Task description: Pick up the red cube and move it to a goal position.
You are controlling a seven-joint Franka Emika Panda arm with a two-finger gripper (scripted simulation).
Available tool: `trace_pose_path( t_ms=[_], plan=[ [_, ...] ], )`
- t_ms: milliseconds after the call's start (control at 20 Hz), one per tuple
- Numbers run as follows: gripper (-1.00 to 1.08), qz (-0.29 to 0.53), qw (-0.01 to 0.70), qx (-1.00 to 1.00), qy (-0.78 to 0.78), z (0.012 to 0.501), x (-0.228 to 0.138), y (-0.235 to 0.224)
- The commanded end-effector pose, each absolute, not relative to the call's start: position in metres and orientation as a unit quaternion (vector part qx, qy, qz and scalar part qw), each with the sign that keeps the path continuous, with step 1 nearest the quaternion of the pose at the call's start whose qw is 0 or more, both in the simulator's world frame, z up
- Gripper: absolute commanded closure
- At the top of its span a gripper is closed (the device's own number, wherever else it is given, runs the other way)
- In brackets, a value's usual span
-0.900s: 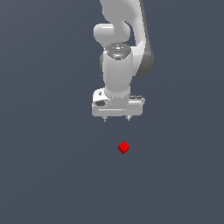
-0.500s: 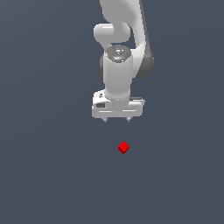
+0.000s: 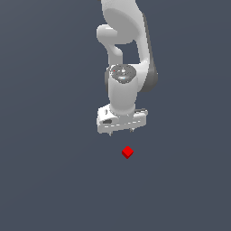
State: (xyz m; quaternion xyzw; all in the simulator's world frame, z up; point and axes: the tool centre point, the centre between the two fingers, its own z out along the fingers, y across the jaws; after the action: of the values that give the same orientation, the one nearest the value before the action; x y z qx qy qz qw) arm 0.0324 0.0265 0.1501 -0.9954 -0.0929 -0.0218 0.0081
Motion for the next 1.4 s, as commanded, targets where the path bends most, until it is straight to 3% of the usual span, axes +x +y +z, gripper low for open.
trace_pose_path(
  t_ms=[0,650,1200,1250,1350],
  plan=[
    [-0.92,-0.019,0.008,-0.992,-0.125,0.134,0.039,0.029],
    [-0.92,-0.005,0.003,-0.952,-0.305,0.046,0.071,0.052],
    [-0.92,0.0,0.0,-0.934,-0.357,0.02,0.078,0.062],
    [1.08,0.0,0.0,-0.934,-0.357,0.02,0.078,0.062],
    [1.08,0.0,0.0,-0.934,-0.357,0.02,0.078,0.062]
  ],
)
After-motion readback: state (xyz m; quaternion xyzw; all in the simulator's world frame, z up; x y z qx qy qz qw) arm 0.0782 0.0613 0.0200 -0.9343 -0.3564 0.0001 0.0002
